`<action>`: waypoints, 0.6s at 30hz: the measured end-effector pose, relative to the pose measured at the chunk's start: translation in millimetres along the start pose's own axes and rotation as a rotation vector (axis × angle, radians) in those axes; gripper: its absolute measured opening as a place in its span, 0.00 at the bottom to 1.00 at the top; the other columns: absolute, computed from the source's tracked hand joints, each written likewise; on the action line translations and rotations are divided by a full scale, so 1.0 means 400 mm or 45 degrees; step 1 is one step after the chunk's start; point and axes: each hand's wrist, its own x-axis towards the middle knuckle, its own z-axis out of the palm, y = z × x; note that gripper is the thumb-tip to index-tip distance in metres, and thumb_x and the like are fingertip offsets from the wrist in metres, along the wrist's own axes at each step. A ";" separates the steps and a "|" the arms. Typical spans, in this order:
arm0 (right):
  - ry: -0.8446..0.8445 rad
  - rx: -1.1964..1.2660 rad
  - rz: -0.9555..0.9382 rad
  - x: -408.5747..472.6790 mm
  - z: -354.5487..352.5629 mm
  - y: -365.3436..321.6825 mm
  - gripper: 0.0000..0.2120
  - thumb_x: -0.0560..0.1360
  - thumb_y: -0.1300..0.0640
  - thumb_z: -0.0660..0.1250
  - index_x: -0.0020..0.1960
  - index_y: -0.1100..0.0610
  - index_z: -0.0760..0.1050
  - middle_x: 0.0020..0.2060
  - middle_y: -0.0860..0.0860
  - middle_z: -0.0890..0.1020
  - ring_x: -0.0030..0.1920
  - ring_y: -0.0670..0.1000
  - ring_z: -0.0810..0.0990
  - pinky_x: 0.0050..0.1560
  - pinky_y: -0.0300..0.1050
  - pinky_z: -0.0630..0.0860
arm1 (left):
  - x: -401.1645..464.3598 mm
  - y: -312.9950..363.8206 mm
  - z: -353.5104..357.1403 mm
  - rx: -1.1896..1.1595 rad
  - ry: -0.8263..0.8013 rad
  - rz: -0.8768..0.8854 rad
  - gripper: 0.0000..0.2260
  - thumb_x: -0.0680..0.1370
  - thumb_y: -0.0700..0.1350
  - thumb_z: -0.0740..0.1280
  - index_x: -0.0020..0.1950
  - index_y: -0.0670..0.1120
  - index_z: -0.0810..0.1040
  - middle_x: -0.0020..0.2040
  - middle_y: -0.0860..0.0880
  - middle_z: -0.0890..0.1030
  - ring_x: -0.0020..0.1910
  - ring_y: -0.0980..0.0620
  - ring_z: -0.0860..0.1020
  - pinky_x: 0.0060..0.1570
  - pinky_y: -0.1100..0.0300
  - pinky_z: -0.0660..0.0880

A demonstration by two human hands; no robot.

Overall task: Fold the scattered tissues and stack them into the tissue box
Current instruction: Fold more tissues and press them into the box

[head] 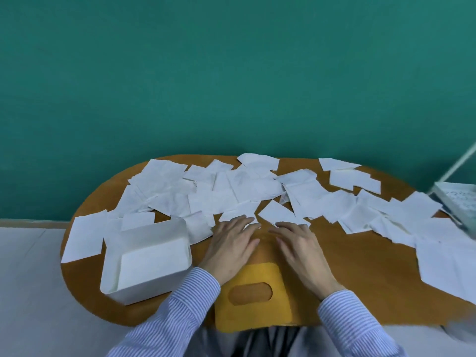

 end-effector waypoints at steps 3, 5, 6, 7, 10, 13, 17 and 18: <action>-0.103 -0.023 0.120 -0.009 0.010 0.079 0.16 0.82 0.53 0.60 0.68 0.46 0.73 0.68 0.45 0.74 0.65 0.50 0.70 0.64 0.48 0.69 | 0.068 0.034 0.060 -0.014 -0.098 0.026 0.21 0.85 0.56 0.54 0.78 0.54 0.63 0.78 0.55 0.63 0.78 0.55 0.58 0.75 0.55 0.55; -0.192 -0.030 0.169 -0.011 0.023 0.117 0.18 0.82 0.52 0.59 0.71 0.46 0.70 0.72 0.45 0.70 0.68 0.50 0.68 0.66 0.47 0.67 | 0.105 0.048 0.104 -0.007 -0.184 0.028 0.22 0.85 0.56 0.53 0.79 0.53 0.61 0.80 0.54 0.60 0.78 0.55 0.58 0.75 0.55 0.55; -0.235 -0.024 0.188 -0.009 0.028 0.131 0.19 0.82 0.52 0.59 0.73 0.46 0.68 0.73 0.45 0.68 0.70 0.50 0.67 0.66 0.47 0.66 | 0.120 0.053 0.125 -0.003 -0.237 0.021 0.23 0.85 0.56 0.53 0.80 0.52 0.59 0.81 0.54 0.58 0.79 0.55 0.56 0.76 0.54 0.55; -0.271 -0.018 0.197 -0.007 0.031 0.141 0.20 0.82 0.52 0.59 0.74 0.46 0.66 0.75 0.45 0.66 0.72 0.50 0.65 0.68 0.47 0.65 | 0.133 0.056 0.146 0.003 -0.290 0.015 0.24 0.85 0.57 0.53 0.81 0.52 0.57 0.82 0.54 0.55 0.80 0.54 0.55 0.76 0.53 0.55; -0.333 -0.014 0.183 0.001 0.048 0.168 0.24 0.83 0.52 0.58 0.78 0.49 0.58 0.78 0.47 0.58 0.77 0.50 0.57 0.72 0.46 0.61 | 0.165 0.054 0.201 0.042 -0.418 0.022 0.28 0.85 0.58 0.52 0.82 0.51 0.50 0.83 0.54 0.47 0.81 0.54 0.48 0.78 0.50 0.54; -0.353 -0.029 0.149 0.010 0.084 0.202 0.28 0.83 0.50 0.57 0.80 0.53 0.51 0.80 0.49 0.53 0.79 0.51 0.51 0.75 0.47 0.58 | 0.183 0.042 0.235 0.086 -0.471 0.040 0.30 0.85 0.59 0.51 0.83 0.49 0.46 0.82 0.53 0.42 0.81 0.55 0.42 0.78 0.52 0.48; -0.268 -0.072 0.114 -0.001 0.124 0.238 0.23 0.82 0.51 0.60 0.75 0.57 0.65 0.76 0.53 0.65 0.76 0.55 0.63 0.72 0.48 0.64 | 0.166 0.046 0.229 0.126 -0.465 0.082 0.27 0.85 0.59 0.49 0.83 0.49 0.51 0.83 0.53 0.47 0.81 0.55 0.46 0.78 0.52 0.48; -0.211 -0.066 0.112 -0.012 0.124 0.241 0.20 0.82 0.52 0.61 0.72 0.56 0.70 0.74 0.52 0.69 0.75 0.54 0.66 0.71 0.48 0.66 | 0.157 0.050 0.221 0.106 -0.462 0.096 0.26 0.85 0.59 0.49 0.82 0.50 0.54 0.82 0.54 0.50 0.80 0.55 0.49 0.78 0.52 0.50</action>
